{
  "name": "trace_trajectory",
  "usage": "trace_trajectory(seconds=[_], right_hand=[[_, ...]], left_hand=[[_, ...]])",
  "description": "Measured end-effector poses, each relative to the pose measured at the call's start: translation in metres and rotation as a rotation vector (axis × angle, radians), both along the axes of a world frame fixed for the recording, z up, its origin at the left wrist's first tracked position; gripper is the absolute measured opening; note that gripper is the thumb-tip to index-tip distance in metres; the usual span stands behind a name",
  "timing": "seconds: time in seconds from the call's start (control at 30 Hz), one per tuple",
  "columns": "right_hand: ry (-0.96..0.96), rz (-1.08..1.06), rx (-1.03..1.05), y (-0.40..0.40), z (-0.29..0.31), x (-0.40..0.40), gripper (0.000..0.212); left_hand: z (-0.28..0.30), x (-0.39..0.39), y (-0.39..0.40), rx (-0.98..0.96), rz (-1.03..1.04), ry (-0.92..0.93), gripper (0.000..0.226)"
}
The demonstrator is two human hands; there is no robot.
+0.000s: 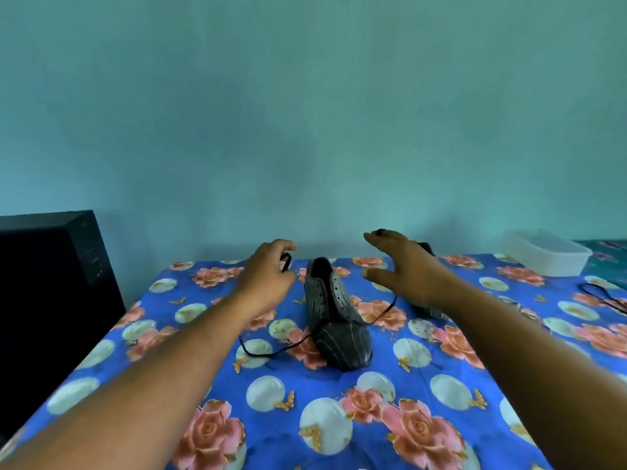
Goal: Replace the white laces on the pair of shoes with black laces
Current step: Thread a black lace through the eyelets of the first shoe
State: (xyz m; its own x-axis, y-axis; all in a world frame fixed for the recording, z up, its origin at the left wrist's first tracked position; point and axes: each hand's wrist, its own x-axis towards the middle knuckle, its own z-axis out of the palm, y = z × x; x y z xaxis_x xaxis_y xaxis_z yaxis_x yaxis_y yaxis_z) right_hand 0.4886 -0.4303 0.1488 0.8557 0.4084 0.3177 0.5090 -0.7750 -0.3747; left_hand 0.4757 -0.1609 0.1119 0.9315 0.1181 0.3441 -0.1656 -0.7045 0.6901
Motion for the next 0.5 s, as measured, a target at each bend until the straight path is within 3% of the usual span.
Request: trace_trajectory(seconds=[0.1, 0.17, 0.23, 0.37, 0.5], right_hand=[[0.05, -0.052, -0.149, 0.001, -0.034, 0.008, 0.067], [0.043, -0.054, -0.163, 0.007, -0.049, 0.01, 0.052], [0.031, -0.016, -0.167, 0.016, -0.062, 0.011, 0.042], [-0.004, 0.014, -0.252, 0.029, -0.083, 0.014, 0.03], [0.066, 0.0, -0.053, 0.027, -0.1, 0.023, 0.017]], left_hand=[[-0.042, -0.001, -0.001, 0.278, 0.079, -0.007, 0.06], [-0.062, -0.003, -0.012, 0.324, 0.065, 0.027, 0.063], [-0.079, -0.002, -0.023, 0.294, 0.017, 0.051, 0.065], [-0.104, -0.001, -0.038, 0.267, -0.051, -0.025, 0.048], [-0.11, 0.004, -0.037, 0.147, -0.158, -0.065, 0.052]])
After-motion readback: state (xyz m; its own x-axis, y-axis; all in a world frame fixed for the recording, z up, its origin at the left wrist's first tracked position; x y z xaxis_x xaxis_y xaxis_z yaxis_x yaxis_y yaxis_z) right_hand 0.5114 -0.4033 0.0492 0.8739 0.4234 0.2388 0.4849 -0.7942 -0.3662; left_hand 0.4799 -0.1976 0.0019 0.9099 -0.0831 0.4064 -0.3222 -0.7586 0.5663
